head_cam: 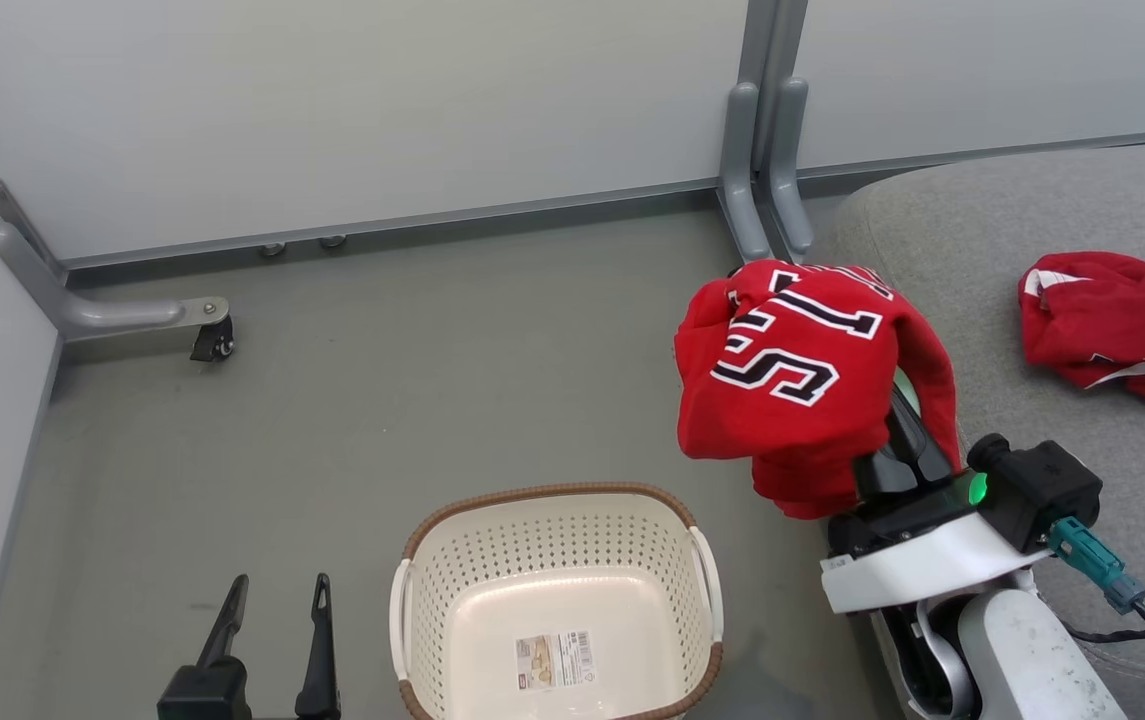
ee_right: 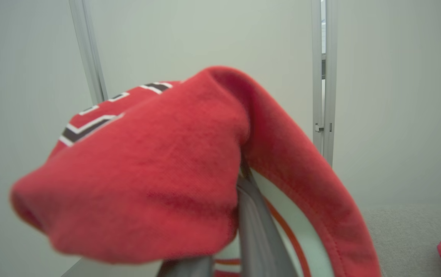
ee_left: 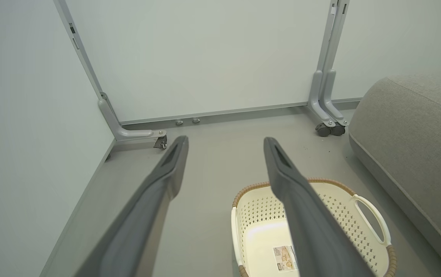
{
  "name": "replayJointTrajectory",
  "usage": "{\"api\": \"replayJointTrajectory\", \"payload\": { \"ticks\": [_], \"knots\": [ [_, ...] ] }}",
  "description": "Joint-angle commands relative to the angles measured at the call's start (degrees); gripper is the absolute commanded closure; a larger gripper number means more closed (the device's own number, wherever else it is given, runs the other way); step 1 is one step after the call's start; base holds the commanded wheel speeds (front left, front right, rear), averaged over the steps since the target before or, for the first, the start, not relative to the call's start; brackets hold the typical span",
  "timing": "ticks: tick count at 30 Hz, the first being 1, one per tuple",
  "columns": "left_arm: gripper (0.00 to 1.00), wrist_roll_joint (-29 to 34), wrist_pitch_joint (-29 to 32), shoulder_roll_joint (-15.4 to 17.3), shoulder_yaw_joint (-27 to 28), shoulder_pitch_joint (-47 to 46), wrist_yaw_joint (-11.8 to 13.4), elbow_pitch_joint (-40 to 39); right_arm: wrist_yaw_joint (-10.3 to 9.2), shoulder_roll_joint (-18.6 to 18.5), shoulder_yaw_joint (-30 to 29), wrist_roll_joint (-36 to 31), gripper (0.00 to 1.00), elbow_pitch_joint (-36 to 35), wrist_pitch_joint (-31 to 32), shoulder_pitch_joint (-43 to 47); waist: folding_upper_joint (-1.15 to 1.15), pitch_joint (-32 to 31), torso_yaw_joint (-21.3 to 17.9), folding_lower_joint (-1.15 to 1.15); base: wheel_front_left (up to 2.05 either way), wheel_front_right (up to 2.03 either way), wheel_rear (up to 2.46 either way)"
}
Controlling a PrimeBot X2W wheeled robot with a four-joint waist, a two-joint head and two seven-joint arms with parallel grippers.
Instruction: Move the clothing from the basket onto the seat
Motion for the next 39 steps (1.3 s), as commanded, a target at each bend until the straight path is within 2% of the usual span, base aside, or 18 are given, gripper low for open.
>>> {"api": "replayJointTrajectory", "payload": {
  "ticks": [1,8,14,31,36,39],
  "knots": [
    [0.00,0.39,-0.01,-0.03,0.05,0.44,-0.30,0.08,-0.06,-0.24,-0.09,-0.04,1.00,-0.09,-0.19,0.12,0.00,0.00,-0.13,0.00,0.00,0.00,0.00],
    [0.00,0.65,-0.01,-0.15,-0.04,0.05,-0.67,0.31,-0.06,-0.41,-1.26,-0.24,1.00,-0.48,-0.19,0.48,0.00,0.26,-2.11,0.00,0.00,0.00,0.00],
    [0.00,0.67,-0.01,-0.18,-0.53,-0.97,-0.56,-0.28,-0.06,-0.74,-2.19,-0.44,1.00,-0.88,-0.19,-0.19,0.00,1.01,-5.81,0.00,0.00,0.00,0.00],
    [0.00,-0.24,-0.01,-0.15,-1.61,-3.83,0.04,-0.88,-0.06,-0.86,-6.87,-0.90,1.00,-1.84,-0.19,1.29,0.00,3.69,-23.10,0.00,0.00,0.00,0.00],
    [0.00,-0.41,-0.01,-0.14,-1.70,-4.27,0.13,-0.72,-0.06,-0.50,-8.58,-0.89,1.00,-2.01,-0.19,2.26,0.00,4.39,-26.71,0.00,0.00,0.00,0.00],
    [0.00,0.31,-0.01,-0.13,-2.49,-5.37,-0.55,-0.38,-0.06,-0.18,-10.32,-1.17,1.00,-2.77,-0.19,2.55,0.00,5.46,-27.51,0.00,0.00,0.00,0.00]
  ]
}}
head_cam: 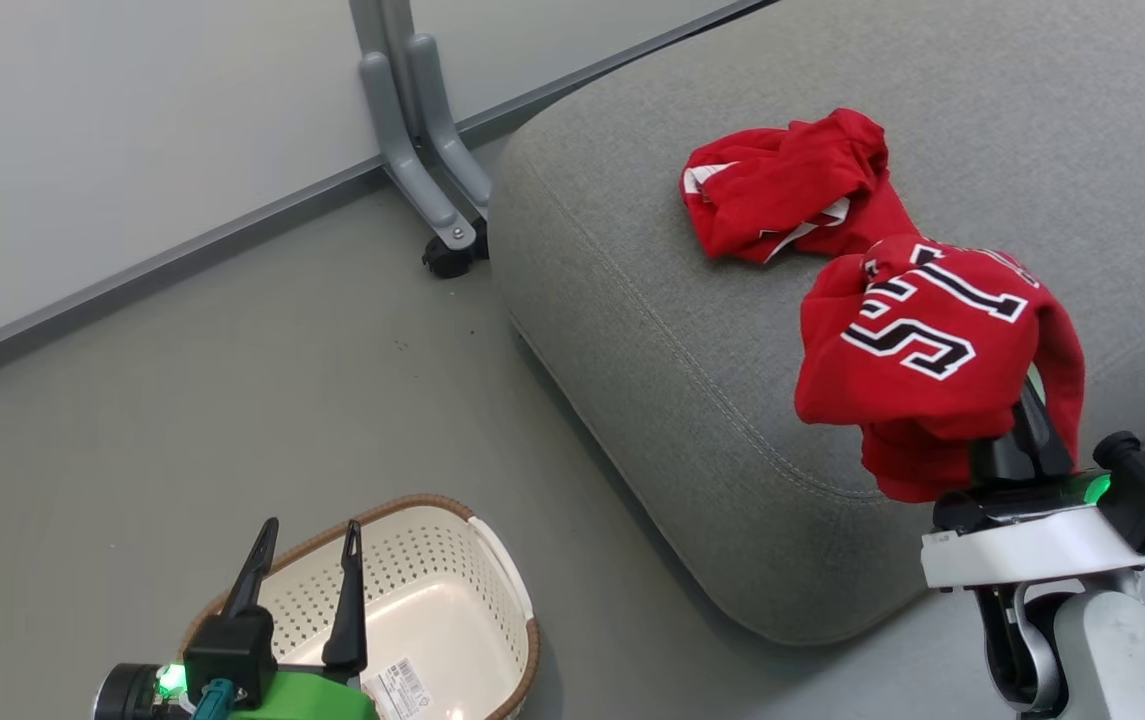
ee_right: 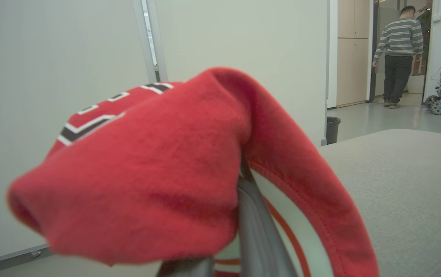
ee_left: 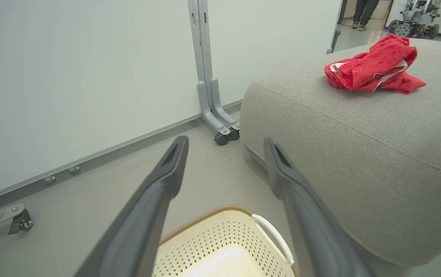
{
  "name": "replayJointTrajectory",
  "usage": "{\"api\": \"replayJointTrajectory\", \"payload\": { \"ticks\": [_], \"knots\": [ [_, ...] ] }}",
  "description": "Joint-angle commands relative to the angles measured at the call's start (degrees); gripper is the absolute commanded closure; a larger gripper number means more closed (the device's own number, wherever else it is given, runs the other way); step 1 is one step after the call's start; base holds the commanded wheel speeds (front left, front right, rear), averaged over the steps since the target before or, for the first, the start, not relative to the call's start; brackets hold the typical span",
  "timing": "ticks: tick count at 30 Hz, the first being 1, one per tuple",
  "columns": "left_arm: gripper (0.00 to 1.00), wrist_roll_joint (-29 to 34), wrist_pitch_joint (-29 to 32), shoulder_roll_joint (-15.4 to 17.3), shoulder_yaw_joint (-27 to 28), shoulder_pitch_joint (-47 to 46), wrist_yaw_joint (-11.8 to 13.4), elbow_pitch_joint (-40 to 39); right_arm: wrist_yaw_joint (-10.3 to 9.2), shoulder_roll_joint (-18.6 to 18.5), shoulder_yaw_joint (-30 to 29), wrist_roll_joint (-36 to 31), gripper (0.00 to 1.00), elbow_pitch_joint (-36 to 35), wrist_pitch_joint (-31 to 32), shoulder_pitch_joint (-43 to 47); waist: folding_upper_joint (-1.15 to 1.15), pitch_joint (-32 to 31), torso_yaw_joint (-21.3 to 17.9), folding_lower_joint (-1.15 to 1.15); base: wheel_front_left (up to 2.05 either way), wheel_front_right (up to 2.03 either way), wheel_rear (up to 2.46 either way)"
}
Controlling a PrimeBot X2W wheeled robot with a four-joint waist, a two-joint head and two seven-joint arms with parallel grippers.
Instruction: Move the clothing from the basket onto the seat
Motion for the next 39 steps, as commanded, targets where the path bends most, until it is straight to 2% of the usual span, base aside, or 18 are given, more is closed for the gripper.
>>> {"api": "replayJointTrajectory", "payload": {
  "ticks": [1,15,22,30,39],
  "knots": [
    [0.00,0.37,-0.01,0.20,0.03,-1.67,-0.38,0.11,-0.04,0.29,-0.48,-0.38,1.00,-0.67,-0.19,0.31,0.00,2.10,-2.61,0.00,0.00,0.00,0.00],
    [0.00,1.93,-0.01,0.21,-0.61,-4.06,-1.73,1.42,-0.04,1.63,-3.02,-0.76,1.00,-2.27,-0.19,0.69,0.00,4.15,-3.72,0.00,0.00,0.00,0.00],
    [0.00,2.89,-0.01,0.31,-0.50,-3.54,-1.55,0.67,-0.04,0.73,-2.88,-1.68,1.00,-2.08,-0.19,-2.20,0.00,5.66,-4.51,0.00,0.00,0.00,0.00],
    [0.00,6.60,-0.01,3.68,-3.96,-7.06,-1.39,-4.35,-0.05,-3.63,-2.51,-2.00,1.00,-1.47,-0.19,-14.28,0.00,14.76,-4.79,0.00,0.00,0.00,0.00],
    [0.00,8.28,-0.01,8.46,-8.23,-14.61,-1.76,-8.83,-0.05,-9.17,-8.49,-0.73,1.00,2.16,-0.18,-33.01,0.00,26.77,-1.37,0.00,0.00,0.00,0.00]
  ]
}}
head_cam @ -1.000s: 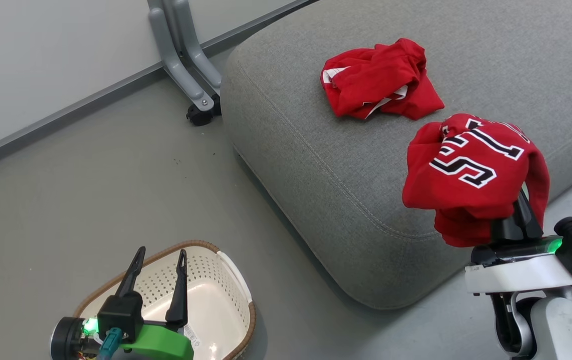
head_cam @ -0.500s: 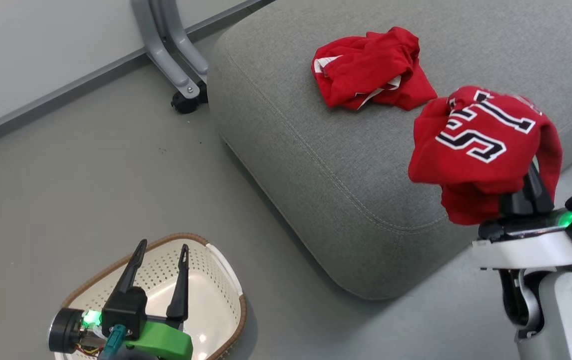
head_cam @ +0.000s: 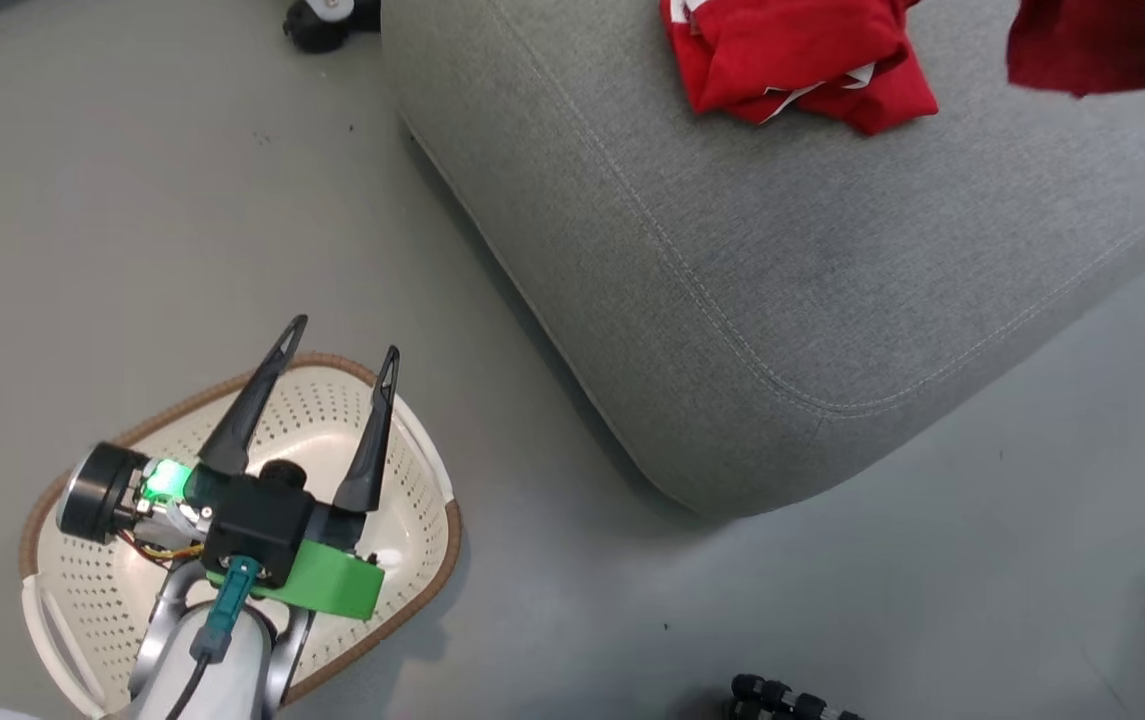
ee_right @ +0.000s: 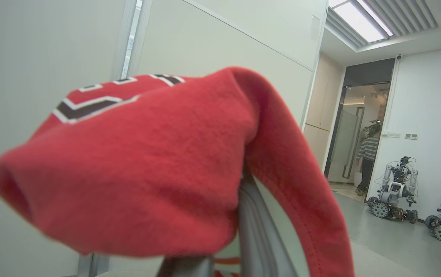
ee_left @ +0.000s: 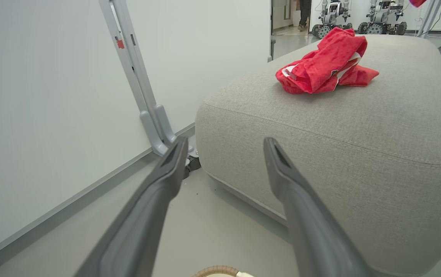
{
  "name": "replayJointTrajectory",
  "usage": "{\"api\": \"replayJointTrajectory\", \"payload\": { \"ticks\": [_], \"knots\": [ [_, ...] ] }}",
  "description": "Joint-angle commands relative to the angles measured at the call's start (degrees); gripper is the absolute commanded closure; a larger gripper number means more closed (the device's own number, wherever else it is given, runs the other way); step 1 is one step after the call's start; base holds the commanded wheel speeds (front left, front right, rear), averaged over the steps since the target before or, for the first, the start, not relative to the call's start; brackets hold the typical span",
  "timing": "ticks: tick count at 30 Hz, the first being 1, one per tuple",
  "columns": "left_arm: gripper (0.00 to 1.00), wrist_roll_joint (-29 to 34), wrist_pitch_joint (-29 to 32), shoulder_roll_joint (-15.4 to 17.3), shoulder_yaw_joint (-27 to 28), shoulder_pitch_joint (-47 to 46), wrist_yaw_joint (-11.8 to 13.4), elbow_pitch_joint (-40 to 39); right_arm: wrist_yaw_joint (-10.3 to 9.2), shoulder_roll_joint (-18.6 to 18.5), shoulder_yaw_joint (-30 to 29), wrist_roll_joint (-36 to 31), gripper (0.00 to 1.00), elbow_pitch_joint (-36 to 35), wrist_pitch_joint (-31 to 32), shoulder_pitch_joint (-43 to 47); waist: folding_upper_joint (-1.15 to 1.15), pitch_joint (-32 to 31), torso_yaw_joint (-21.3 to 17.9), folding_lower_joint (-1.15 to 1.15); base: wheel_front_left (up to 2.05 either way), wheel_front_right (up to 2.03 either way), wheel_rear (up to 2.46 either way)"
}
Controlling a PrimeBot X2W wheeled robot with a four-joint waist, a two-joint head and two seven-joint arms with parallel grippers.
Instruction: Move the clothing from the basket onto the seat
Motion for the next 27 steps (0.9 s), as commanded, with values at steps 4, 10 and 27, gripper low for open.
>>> {"api": "replayJointTrajectory", "payload": {
  "ticks": [4,10,27],
  "knots": [
    [0.00,0.41,-0.01,2.26,-1.38,-3.78,0.04,-1.47,-0.07,-3.26,-1.80,-2.22,1.00,5.32,-0.18,-8.05,0.00,10.99,3.98,-0.01,0.00,0.00,0.00],
    [0.00,0.23,-0.01,3.73,-3.85,-6.80,0.33,-1.89,-0.07,-6.34,-4.57,-4.43,1.00,14.03,-0.18,-17.13,0.00,15.18,6.85,-0.01,0.00,0.00,0.00],
    [0.00,-0.92,0.00,6.13,-9.15,-10.85,3.59,-2.67,-0.08,-7.29,-2.48,-8.58,1.00,37.95,-0.18,-21.89,0.00,19.92,11.53,-0.01,0.00,0.00,0.00]
  ]
}}
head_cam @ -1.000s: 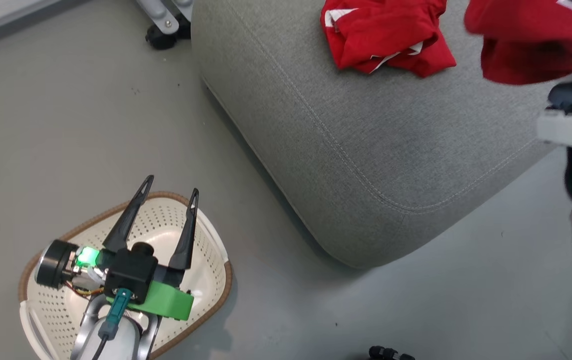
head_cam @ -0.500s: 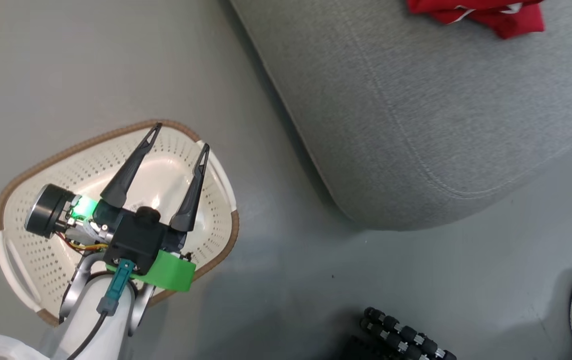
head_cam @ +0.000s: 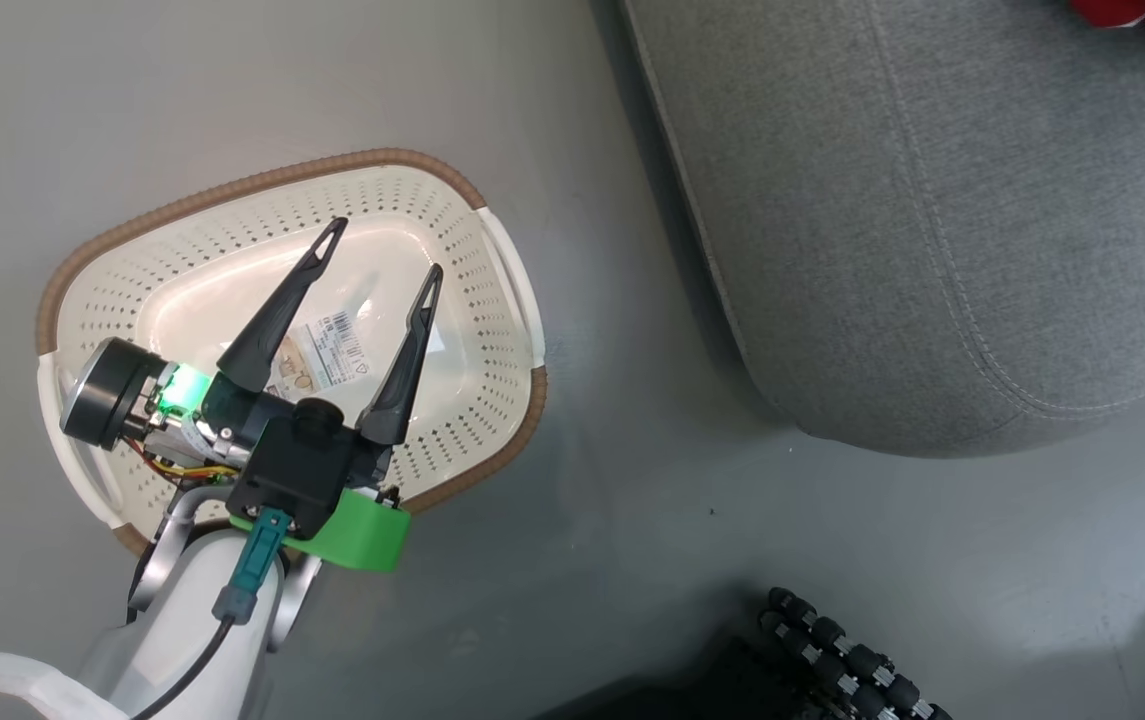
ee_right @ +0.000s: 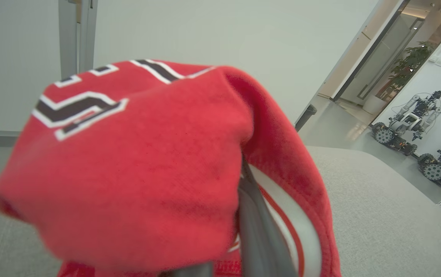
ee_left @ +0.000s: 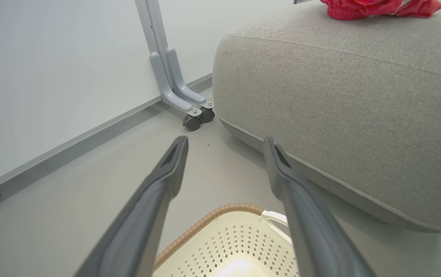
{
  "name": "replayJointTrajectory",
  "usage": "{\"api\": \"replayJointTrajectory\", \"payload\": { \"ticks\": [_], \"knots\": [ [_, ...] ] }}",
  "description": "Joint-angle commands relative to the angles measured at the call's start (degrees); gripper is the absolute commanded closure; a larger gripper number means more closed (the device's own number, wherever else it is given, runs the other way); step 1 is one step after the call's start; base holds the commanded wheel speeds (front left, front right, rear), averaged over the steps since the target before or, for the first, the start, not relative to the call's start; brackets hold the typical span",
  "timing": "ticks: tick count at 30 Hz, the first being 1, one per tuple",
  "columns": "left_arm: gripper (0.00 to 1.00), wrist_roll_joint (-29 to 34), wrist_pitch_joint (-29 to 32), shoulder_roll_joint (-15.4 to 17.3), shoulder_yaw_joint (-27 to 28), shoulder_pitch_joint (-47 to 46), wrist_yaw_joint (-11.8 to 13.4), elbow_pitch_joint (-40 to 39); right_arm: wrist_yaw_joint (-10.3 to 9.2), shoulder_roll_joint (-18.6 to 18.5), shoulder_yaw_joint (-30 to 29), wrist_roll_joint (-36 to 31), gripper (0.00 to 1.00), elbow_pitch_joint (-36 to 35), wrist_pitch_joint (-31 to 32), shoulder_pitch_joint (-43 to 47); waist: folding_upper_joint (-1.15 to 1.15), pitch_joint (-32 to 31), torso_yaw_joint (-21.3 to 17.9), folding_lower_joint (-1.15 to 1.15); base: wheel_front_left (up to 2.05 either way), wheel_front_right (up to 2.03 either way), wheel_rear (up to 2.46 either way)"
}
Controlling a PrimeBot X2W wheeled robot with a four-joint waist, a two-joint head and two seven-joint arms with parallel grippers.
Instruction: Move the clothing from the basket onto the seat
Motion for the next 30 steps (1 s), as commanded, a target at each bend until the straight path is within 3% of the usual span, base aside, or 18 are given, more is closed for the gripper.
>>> {"api": "replayJointTrajectory", "payload": {
  "ticks": [1,7,13,14,15,23,30],
  "knots": [
    [0.00,-0.44,0.00,0.54,-0.13,-1.19,0.37,0.08,-0.10,-0.29,0.38,-0.70,1.00,1.34,-0.18,0.40,0.00,0.51,0.57,-0.01,0.00,0.00,0.00],
    [0.00,-1.42,0.00,0.62,-1.06,-1.73,1.42,0.41,-0.10,0.98,1.47,-1.44,1.00,9.28,-0.17,1.52,0.00,0.21,0.81,-0.01,0.00,0.00,0.00],
    [0.00,-2.23,0.00,0.33,-1.95,-1.81,2.19,1.50,-0.10,1.35,1.49,-0.26,1.00,11.74,-0.17,2.85,0.00,-2.47,0.51,-0.01,0.00,0.00,0.00],
    [0.00,-2.44,0.00,0.22,-2.04,-1.71,2.40,1.69,-0.10,1.02,1.07,-0.68,0.34,10.80,-0.18,3.09,0.00,-3.18,0.38,-0.01,0.00,0.00,0.00],
    [0.00,-2.71,0.00,0.09,-2.13,-1.63,2.53,1.83,-0.10,0.74,0.45,-1.15,0.00,10.11,-0.17,3.32,0.00,-3.80,0.30,-0.01,0.00,0.00,0.00],
    [0.00,-4.35,0.00,-1.89,-2.84,0.50,3.28,3.31,-0.10,0.93,0.27,-2.81,0.00,5.46,-0.18,9.31,0.00,-11.52,-0.90,-0.01,0.00,0.00,0.00],
    [0.00,-5.68,0.00,-4.44,-1.92,3.35,3.97,4.00,-0.10,-0.99,4.67,-0.07,0.00,-1.51,-0.18,15.52,0.00,-19.52,-2.03,-0.01,0.00,0.00,0.00]
  ]
}}
